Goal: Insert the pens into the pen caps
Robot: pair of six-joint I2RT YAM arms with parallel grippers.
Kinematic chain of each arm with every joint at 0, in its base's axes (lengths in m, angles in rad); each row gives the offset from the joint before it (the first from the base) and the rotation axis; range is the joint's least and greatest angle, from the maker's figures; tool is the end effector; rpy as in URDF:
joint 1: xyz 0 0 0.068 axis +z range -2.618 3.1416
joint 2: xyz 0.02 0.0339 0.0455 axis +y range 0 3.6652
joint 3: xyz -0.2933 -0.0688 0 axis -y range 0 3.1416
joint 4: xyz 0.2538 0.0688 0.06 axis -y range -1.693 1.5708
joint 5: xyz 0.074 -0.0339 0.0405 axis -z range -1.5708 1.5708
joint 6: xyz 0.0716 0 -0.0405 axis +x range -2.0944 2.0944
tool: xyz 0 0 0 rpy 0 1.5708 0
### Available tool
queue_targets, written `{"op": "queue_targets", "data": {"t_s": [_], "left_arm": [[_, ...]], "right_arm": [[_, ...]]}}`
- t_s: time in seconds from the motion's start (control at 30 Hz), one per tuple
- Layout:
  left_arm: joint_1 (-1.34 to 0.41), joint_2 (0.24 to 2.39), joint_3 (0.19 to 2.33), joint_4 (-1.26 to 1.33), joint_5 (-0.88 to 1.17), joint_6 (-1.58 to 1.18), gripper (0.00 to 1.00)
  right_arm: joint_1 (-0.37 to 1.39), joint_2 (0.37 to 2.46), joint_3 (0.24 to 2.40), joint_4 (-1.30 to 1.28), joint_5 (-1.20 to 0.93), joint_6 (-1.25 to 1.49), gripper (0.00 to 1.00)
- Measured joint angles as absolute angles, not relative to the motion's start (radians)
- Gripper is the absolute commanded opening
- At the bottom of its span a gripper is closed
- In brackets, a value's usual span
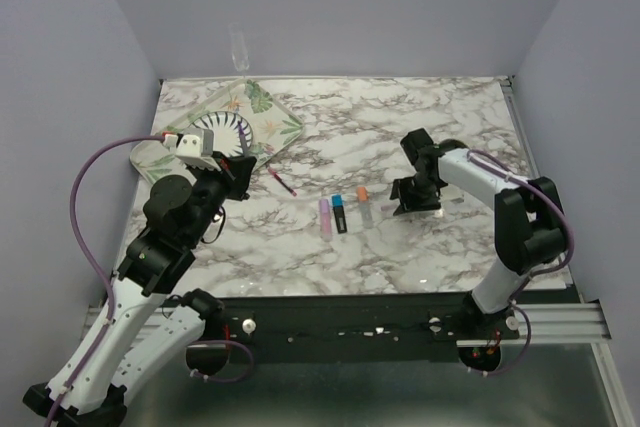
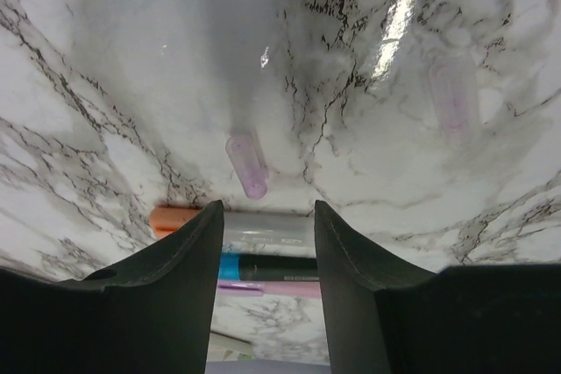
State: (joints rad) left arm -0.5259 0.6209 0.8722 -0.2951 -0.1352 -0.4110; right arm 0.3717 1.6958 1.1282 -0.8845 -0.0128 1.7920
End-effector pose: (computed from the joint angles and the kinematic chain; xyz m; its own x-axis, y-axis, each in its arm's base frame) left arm 0.1408 -0.0705 0.3990 -0.1869 -0.3492 -0.9182 0.3341 0.8564 -0.3937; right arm 0.2979 0.1171 0.1741 -0.1527 0.9875 0.0384 0.9826 0.1476 0.1127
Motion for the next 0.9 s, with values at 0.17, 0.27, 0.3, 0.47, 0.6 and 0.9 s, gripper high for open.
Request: {"op": "queue_targets", "data": {"t_s": [0.17,0.27,0.3,0.47,0.6,0.9], "left_arm": [[-0.526,0.622,0.872,-0.295,-0.135,-0.411,0.0],[-0.526,0.623,0.872,-0.295,-0.135,-0.411,0.0],[-0.526,0.623,0.872,-0.295,-0.135,-0.411,0.0],[-0.526,0.623,0.872,-0.295,-0.135,-0.411,0.0],[-0.532,0.623,0.872,-0.295,-0.135,-0.411,0.0],[-0.532,0.623,0.872,-0.295,-0.136,-0.411,0.0]], "right_arm": [[0.37,1.734,1.117,-0.857,-0.006,1.815,0.53],[0.37,1.766,1.117,-0.841,-0.003,1.825,0.53],[0.37,1.777,1.117,-0.834,0.001,1.827,0.53],[0.37,1.8,1.121,-0.83,0.012,1.839,0.53],[0.37,1.8,1.121,-0.83,0.017,1.844,0.5],[0.373,1.833,1.158,-0.867,0.009,1.858,0.47]]}}
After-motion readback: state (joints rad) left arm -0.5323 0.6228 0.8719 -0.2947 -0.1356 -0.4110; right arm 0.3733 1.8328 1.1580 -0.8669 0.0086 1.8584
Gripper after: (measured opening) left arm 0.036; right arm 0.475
